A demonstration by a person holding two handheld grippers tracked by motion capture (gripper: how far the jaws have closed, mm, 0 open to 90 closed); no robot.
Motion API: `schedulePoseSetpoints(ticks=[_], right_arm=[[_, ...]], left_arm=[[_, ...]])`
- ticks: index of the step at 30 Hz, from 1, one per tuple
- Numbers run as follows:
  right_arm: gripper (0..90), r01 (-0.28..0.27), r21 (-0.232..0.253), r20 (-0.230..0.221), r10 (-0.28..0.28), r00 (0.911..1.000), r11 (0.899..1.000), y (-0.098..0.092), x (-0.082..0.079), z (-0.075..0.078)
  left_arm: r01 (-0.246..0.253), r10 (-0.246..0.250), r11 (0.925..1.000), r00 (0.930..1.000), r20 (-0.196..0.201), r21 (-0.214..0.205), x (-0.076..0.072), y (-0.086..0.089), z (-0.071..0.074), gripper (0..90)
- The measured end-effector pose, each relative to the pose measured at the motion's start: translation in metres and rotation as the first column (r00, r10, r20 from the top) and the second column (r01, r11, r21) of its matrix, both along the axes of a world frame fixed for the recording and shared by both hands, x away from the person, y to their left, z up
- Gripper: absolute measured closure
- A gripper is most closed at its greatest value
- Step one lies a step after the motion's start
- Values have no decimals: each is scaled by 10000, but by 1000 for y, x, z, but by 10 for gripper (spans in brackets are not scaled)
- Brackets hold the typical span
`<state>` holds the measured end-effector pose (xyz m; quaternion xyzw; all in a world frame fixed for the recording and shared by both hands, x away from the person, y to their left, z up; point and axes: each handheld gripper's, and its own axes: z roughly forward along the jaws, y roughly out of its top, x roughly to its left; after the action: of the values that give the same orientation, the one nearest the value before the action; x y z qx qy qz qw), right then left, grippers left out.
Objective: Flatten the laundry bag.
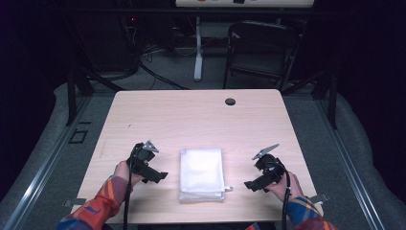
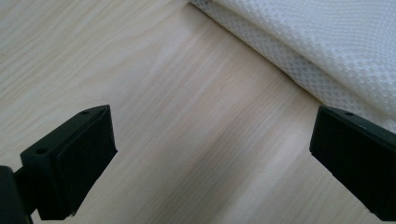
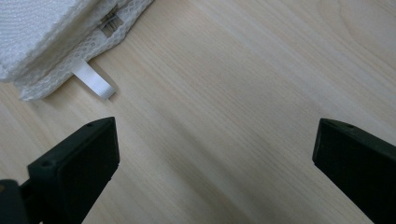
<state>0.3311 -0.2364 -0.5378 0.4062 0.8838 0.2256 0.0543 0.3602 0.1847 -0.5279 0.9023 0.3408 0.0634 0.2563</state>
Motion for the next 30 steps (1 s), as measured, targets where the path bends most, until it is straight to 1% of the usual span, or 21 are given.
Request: schedulePoseSetpoints(ticks=[2, 4, 6, 7, 8, 9, 10, 11, 13, 14, 15, 16, 17, 20, 21, 22, 23, 25, 28, 29, 30], right_arm=[[3, -4, 93, -58, 4, 10000, 10000, 1, -1, 0], [6, 25, 77, 1, -25, 10000, 10000, 2, -1, 0], [9, -111, 95, -76, 112, 9999, 9999, 3, -1, 0], [10, -128, 9, -76, 128, 9999, 9999, 4, 0, 0], [11, -155, 30, -183, 155, 9997, 9999, 4, 0, -1], [12, -103, 185, -232, 108, 9997, 9998, 6, 0, -2], [12, -103, 185, -232, 108, 9997, 9998, 6, 0, -2], [14, -174, 3, -239, 174, 9996, 9998, 7, 0, -2], [14, -248, 12, -309, 249, 9992, 9997, 7, 1, -2], [14, -227, -43, -299, 226, 9993, 9997, 8, 0, -2], [16, -220, 3, -317, 220, 9993, 9998, 8, 0, -3], [16, -220, 3, -317, 220, 9993, 9998, 8, 0, -3], [17, -247, -68, -305, 244, 9992, 9997, 8, 0, -2], [19, -273, -47, -276, 271, 9993, 9996, 8, 0, -1], [20, -269, 71, -287, 271, 9992, 9996, 9, 0, -2], [23, -317, -3, -245, 317, 9992, 9995, 10, 0, -2], [28, -348, 117, -338, 352, 9988, 9993, 11, 0, -2], [28, -421, -41, -323, 419, 9986, 9991, 12, 0, -2], [30, -440, 112, -267, 443, 9987, 9990, 13, -2, -2], [30, -498, 4, -271, 498, 9984, 9988, 13, -2, -1], [31, -544, -43, -298, 542, 9981, 9985, 13, -1, -1]], left_arm=[[153, -152, 9999, 9999, 41, -55, -2, -2, 1, 1], [261, -260, 9996, 9996, 68, -120, -3, -3, 2, 1], [359, -358, 9992, 9993, 63, -186, -5, -5, 3, 1], [412, -412, 9989, 9991, 17, -245, -6, -6, 4, 0], [456, -457, 9984, 9990, -4, -322, -7, -7, 5, 0], [484, -484, 9982, 9988, 25, -352, -7, -9, 5, 0], [553, -551, 9975, 9985, 64, -431, -8, -10, 7, 0], [633, -627, 9964, 9980, 125, -568, -8, -12, 9, 0], [791, -779, 9946, 9968, 197, -677, -10, -17, 13, 0], [980, -967, 9918, 9951, 207, -820, -11, -23, 14, 0], [980, -967, 9918, 9951, 207, -820, -11, -23, 14, 0], [1124, -1108, 9911, 9935, 253, -717, -12, -26, 14, 0], [1315, -1297, 9885, 9912, 276, -751, -14, -31, 14, 0], [1455, -1433, 9866, 9891, 341, -736, -16, -34, 15, 0], [1475, -1452, 9856, 9889, 325, -830, -17, -36, 15, 1], [1543, -1516, 9841, 9878, 367, -881, -18, -38, 16, 1], [1650, -1616, 9827, 9858, 457, -840, -19, -40, 17, 1], [1809, -1771, 9794, 9830, 485, -900, -21, -44, 17, 1], [2036, -2000, 9755, 9785, 492, -836, -23, -51, 17, 2], [2155, -2122, 9731, 9761, 471, -809, -23, -53, 17, 4], [2185, -2151, 9725, 9754, 485, -802, -24, -55, 16, 6]])
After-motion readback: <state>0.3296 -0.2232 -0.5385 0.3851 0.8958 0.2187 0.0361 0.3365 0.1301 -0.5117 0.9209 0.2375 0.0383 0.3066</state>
